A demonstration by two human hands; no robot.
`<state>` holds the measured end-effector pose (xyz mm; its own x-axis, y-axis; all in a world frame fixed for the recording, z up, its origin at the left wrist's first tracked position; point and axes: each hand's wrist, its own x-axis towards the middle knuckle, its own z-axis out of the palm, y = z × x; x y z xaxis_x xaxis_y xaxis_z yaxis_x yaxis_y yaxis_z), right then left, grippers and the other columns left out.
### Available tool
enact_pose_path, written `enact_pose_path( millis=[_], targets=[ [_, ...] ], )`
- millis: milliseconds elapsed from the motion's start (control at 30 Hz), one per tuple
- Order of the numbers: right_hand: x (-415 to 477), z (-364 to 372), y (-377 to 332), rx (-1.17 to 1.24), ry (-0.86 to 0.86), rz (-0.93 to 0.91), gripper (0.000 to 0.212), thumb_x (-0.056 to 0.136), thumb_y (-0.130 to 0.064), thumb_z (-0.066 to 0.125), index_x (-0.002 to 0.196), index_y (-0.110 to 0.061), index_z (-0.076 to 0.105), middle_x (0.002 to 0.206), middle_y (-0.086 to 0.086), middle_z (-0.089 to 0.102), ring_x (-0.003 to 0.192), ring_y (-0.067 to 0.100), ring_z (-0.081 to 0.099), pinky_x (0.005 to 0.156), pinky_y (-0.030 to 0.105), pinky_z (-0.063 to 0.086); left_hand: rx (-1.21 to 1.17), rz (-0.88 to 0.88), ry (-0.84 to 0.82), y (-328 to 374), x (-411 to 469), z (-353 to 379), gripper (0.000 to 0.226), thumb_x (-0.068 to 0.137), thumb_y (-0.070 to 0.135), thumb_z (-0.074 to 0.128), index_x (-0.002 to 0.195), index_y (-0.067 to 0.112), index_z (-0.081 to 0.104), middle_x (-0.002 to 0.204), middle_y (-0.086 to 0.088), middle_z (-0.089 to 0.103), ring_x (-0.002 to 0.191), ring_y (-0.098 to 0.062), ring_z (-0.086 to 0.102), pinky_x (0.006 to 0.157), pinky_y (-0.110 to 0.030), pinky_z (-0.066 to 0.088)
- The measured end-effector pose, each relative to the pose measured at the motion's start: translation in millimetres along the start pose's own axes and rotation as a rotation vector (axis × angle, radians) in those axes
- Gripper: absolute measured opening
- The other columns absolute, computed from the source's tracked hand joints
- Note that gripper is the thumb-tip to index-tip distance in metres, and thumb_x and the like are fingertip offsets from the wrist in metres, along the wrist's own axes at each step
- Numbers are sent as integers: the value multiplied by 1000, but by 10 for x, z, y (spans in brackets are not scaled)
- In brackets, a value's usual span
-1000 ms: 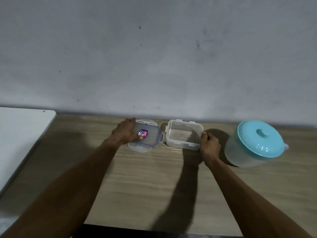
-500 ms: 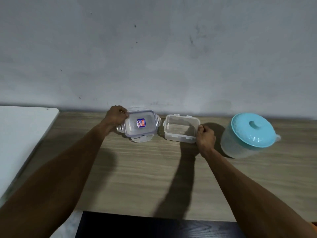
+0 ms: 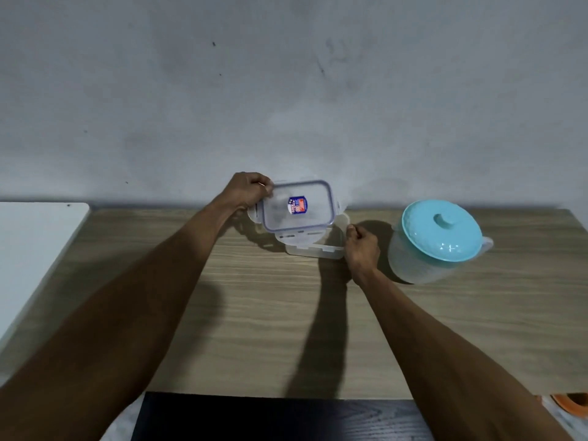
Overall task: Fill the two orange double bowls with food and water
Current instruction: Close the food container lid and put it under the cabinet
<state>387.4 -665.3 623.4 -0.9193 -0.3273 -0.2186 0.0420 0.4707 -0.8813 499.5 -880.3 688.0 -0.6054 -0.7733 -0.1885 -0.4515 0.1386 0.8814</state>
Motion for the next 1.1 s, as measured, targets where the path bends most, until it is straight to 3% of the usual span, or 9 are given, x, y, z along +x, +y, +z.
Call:
enact_pose_path(
  millis=[100, 200, 333, 433, 600, 800, 900, 967, 1100],
  targets=[
    [35, -6, 27, 18, -11, 17, 30, 99, -19, 47, 115, -9, 70, 118, 16, 70, 107, 32, 62, 92, 32, 45, 45, -1, -60, -10, 66, 309, 14, 90, 1, 60, 84, 12, 67, 73, 2, 61, 70, -9, 54, 59, -15, 43],
    [61, -24, 70, 45, -33, 50, 30, 97, -18, 44, 108, -11, 71, 111, 15, 71, 93, 25, 58, 82, 31, 43, 63, -2, -77, -58, 107, 482, 22, 90, -1, 60, 75, 15, 65, 71, 4, 59, 65, -5, 51, 61, -15, 42],
    [62, -54, 109, 65, -48, 89, 31, 98, -21, 45, 110, -12, 71, 114, 13, 71, 104, 31, 62, 89, 34, 46, 65, 17, -57, -134, 135, 573, 10, 90, 0, 62, 89, 9, 68, 71, 4, 58, 65, -5, 50, 59, -13, 43],
    [60, -60, 110, 79, -50, 122, 32, 98, -24, 44, 113, -12, 70, 119, 13, 69, 110, 32, 61, 98, 42, 48, 76, 48, -43, -172, 151, 627, 9, 89, 2, 63, 93, 6, 70, 73, 5, 60, 66, -3, 50, 72, -20, 42],
    [47, -64, 159, 131, -18, 182, 32, 97, -19, 44, 110, -6, 70, 117, 14, 69, 107, 32, 61, 86, 34, 44, 51, 40, -41, -208, 153, 716, 11, 91, 5, 63, 96, 3, 72, 90, -6, 64, 76, -10, 55, 67, -20, 44],
    [-6, -91, 146, 154, -15, 167, 35, 97, -23, 45, 119, -9, 68, 125, 14, 67, 113, 32, 60, 93, 37, 46, 82, 25, -23, -277, 237, 766, 4, 90, 17, 66, 90, 18, 70, 99, -5, 68, 94, -19, 61, 70, -23, 48],
    [-71, -131, 120, 93, 11, 111, 42, 98, -18, 42, 136, -3, 54, 139, 18, 55, 130, 36, 49, 106, 39, 39, 33, -77, -39, -385, 183, 775, 40, 86, 28, 72, 122, 15, 62, 121, -12, 65, 108, -27, 63, 89, -38, 55],
    [-159, -128, 84, 3, 18, -37, 47, 97, -11, 43, 142, 1, 41, 145, 23, 46, 136, 39, 41, 109, 40, 33, 13, -130, -45, -441, 79, 758, 67, 79, 38, 77, 135, 14, 52, 131, -12, 58, 114, -30, 60, 95, -45, 53],
    [-265, -66, -4, -279, -24, -399, 75, 82, -20, 60, 149, -8, 29, 155, 18, 28, 144, 34, 29, 117, 43, 30, -48, -194, -52, -580, -69, 709, 106, 47, 60, 84, 136, 16, 46, 130, -6, 59, 107, -30, 65, 77, -46, 60]
  ],
)
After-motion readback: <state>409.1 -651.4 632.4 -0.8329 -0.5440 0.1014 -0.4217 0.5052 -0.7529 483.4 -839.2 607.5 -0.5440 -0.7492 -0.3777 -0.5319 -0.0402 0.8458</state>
